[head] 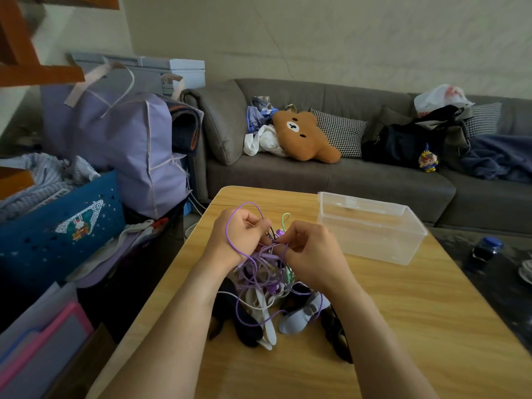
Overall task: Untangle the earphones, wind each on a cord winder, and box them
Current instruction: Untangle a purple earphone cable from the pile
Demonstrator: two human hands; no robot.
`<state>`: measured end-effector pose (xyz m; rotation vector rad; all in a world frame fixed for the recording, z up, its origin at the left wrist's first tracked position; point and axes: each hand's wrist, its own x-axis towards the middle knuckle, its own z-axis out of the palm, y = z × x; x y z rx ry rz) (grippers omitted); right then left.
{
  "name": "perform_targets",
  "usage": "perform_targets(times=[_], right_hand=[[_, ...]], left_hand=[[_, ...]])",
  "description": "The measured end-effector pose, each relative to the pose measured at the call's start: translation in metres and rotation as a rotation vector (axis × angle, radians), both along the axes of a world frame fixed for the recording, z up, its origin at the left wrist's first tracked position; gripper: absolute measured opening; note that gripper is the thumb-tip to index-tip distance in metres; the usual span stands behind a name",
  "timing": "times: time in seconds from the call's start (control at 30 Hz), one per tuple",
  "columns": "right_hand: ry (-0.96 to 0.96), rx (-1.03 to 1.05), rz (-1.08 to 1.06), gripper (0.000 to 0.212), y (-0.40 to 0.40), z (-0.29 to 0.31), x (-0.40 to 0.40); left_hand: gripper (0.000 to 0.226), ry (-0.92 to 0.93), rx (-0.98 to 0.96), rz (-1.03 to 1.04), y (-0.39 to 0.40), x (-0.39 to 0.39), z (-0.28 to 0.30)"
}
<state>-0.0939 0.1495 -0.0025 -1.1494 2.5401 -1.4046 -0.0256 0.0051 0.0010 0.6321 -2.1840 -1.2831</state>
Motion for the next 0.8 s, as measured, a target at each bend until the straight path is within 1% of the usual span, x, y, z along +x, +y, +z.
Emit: perform_targets(times=[0.07, 0.17, 0.2, 0.27, 0.33, 0.4, 0.43, 0.5, 0.53, 0.57, 0.6, 0.63, 0.67, 0.7, 0.73, 0.8], right_hand=[[-0.003, 0.048, 0.010, 0.022, 0.002, 0.002, -0.002], [0.016, 0.191, -0.007, 0.018, 0.007, 0.001, -0.007], [0.023, 0.209, -0.023, 0.016, 0.009, 0.001, -0.008], [0.036, 0.196, -0.080, 0.016, 0.011, 0.001, -0.011], [0.023, 0.109, -0.187, 0.015, 0.015, 0.003, -0.015], [-0.059, -0.026, -0.316, 0.015, 0.020, 0.003, -0.023], [-0.144, -0.119, -0.357, 0.015, 0.023, 0.004, -0.026], [-0.326, -0.274, -0.342, 0.023, 0.030, 0.005, -0.032], [-0.383, -0.263, -0.286, 0.033, 0.033, 0.008, -0.032], [-0.411, -0.168, -0.208, 0.047, 0.037, 0.014, -0.029], [-0.393, -0.023, -0.149, 0.061, 0.043, 0.021, -0.026], [-0.316, 0.139, -0.126, 0.072, 0.048, 0.032, -0.022], [-0.197, 0.261, -0.124, 0.077, 0.053, 0.041, -0.017], [-0.076, 0.319, -0.103, 0.078, 0.056, 0.051, -0.009], [0.008, 0.325, -0.043, 0.076, 0.056, 0.059, 0.000], [0.013, 0.344, 0.159, 0.069, 0.049, 0.065, 0.022]], left_hand=[[0.024, 0.079, 0.037, 0.059, 0.001, -0.001, 0.003], [0.022, 0.301, 0.275, 0.166, -0.012, 0.001, 0.015], [0.021, 0.367, 0.344, 0.193, -0.018, 0.003, 0.020], [0.018, 0.423, 0.397, 0.215, -0.030, 0.010, 0.025], [0.016, 0.353, 0.377, 0.220, -0.038, 0.018, 0.021], [0.018, 0.171, 0.291, 0.244, -0.048, 0.025, 0.012], [0.018, 0.050, 0.221, 0.265, -0.054, 0.029, 0.008], [0.019, -0.175, 0.081, 0.297, -0.066, 0.040, 0.006], [0.020, -0.270, 0.025, 0.282, -0.070, 0.045, 0.010], [0.020, -0.363, -0.008, 0.232, -0.069, 0.050, 0.015], [0.019, -0.437, -0.001, 0.150, -0.063, 0.056, 0.023], [0.018, -0.474, 0.069, 0.044, -0.053, 0.061, 0.033], [0.017, -0.465, 0.192, -0.070, -0.040, 0.066, 0.045], [0.018, -0.417, 0.332, -0.192, -0.027, 0.070, 0.057], [0.020, -0.344, 0.457, -0.310, -0.013, 0.074, 0.070], [0.026, -0.131, 0.619, -0.492, 0.009, 0.076, 0.091]])
